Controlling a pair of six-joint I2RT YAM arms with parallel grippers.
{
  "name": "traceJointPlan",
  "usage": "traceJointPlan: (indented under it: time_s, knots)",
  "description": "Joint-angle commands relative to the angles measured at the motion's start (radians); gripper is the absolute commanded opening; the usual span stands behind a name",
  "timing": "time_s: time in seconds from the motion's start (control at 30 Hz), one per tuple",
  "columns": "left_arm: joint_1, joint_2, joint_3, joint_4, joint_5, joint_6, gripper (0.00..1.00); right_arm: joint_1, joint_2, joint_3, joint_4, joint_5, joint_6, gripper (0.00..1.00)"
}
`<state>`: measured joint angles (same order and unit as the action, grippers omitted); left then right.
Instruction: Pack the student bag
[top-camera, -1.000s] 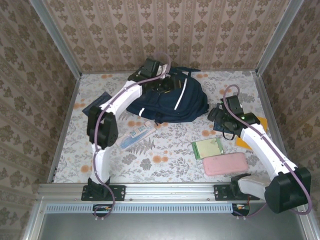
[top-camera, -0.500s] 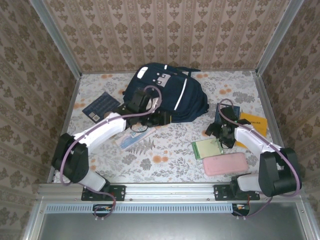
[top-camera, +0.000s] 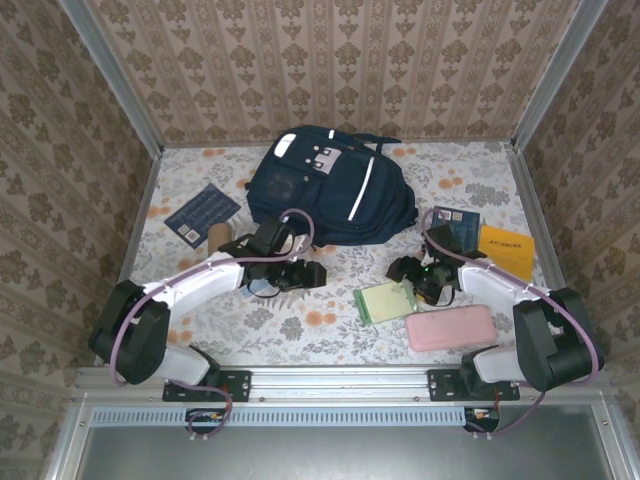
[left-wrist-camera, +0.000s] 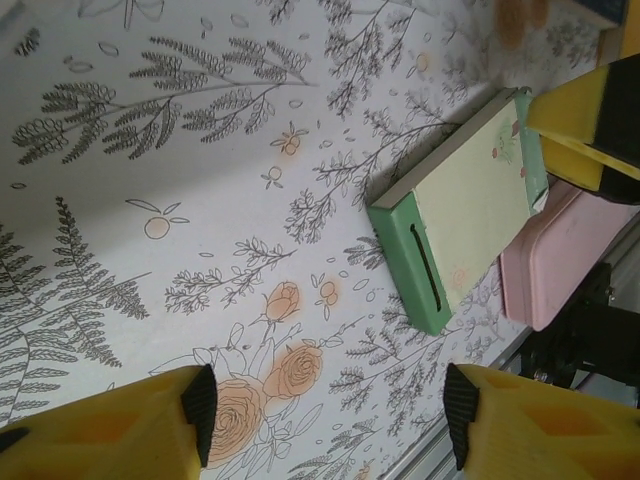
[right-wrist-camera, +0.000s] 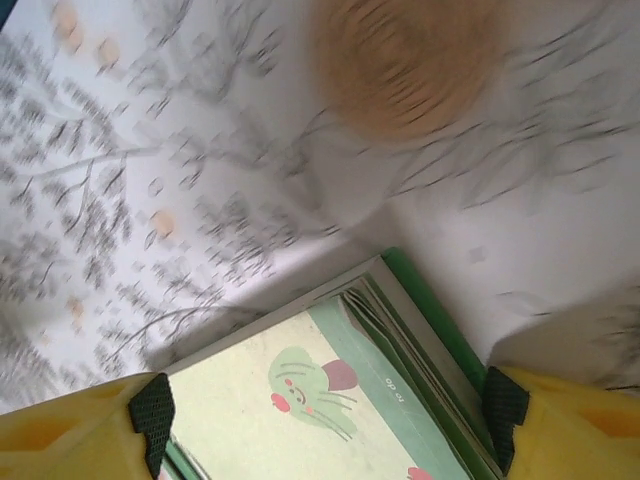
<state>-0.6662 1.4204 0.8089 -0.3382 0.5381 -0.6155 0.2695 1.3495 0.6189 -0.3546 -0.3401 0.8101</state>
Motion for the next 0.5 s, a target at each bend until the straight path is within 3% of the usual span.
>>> traceJointPlan:
  time_s: [0.0, 0.23, 0.47]
  knots:
    - [-0.004, 0.067, -0.009, -0.003, 0.061, 0.041, 0.6, 0.051, 0.016, -0.026, 0.078, -0.098, 0.076, 0.81]
    - [-0.054, 0.163, 0.028, -0.009, 0.148, 0.062, 0.55, 0.109, 0.032, -0.039, 0.129, -0.176, 0.083, 0.74]
    - [-0.069, 0.305, 0.031, 0.121, 0.29, -0.006, 0.5, 0.174, 0.086, -0.04, 0.196, -0.246, 0.079, 0.65]
